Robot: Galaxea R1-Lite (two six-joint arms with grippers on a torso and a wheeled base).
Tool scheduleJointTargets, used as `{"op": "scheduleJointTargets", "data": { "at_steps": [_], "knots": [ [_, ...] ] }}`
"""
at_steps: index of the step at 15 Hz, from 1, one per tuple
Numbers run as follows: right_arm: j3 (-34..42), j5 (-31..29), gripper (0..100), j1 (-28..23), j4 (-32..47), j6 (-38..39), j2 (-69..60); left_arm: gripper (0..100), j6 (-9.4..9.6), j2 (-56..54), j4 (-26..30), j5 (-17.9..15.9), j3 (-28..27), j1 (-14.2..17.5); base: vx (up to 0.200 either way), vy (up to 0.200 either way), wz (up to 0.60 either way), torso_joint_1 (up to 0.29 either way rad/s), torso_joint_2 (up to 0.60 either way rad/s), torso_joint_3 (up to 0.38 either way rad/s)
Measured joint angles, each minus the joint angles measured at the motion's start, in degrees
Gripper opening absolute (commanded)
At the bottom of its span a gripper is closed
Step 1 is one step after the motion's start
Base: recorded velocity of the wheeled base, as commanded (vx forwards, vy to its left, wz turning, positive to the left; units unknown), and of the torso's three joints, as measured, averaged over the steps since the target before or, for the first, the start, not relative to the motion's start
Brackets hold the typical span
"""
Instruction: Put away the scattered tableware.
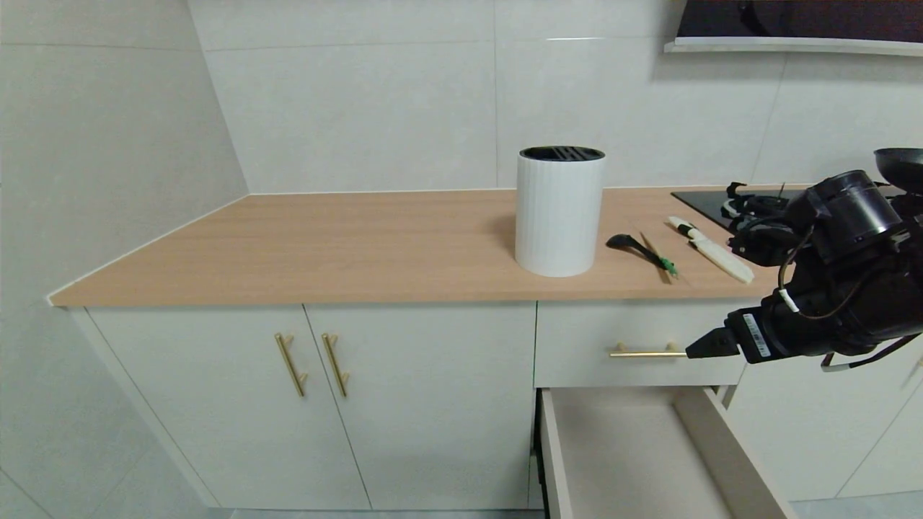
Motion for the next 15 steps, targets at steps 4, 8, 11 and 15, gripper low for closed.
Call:
{"op": "scheduleJointTargets", "data": {
  "at_steps": [4, 8, 11, 15],
  "knots": [
    [0.00, -0.05, 100, 0.00, -0.05, -0.10, 0.12, 100, 0.00, 0.00, -0.02, -0.01, 0.00, 0.00, 0.000, 0.000, 0.00, 0.212, -0.50, -0.289],
    [0.02, -0.11, 100, 0.00, -3.61, -0.11, 1.05, 100, 0.00, 0.00, -0.02, 0.00, 0.00, 0.00, 0.000, 0.000, 0.00, 0.111, -0.26, -0.144],
    [-2.04, -3.01, 100, -0.13, -11.46, -0.29, 5.29, 100, 0.00, 0.00, -0.02, 0.00, 0.00, 0.00, 0.000, 0.000, 0.00, 0.009, -0.02, -0.011],
    [-11.80, -4.78, 100, -1.02, -12.91, 3.18, 15.21, 100, 0.00, 0.00, -0.02, -0.01, 0.00, 0.00, 0.000, 0.000, 0.00, 0.000, 0.00, 0.000]
  ]
}}
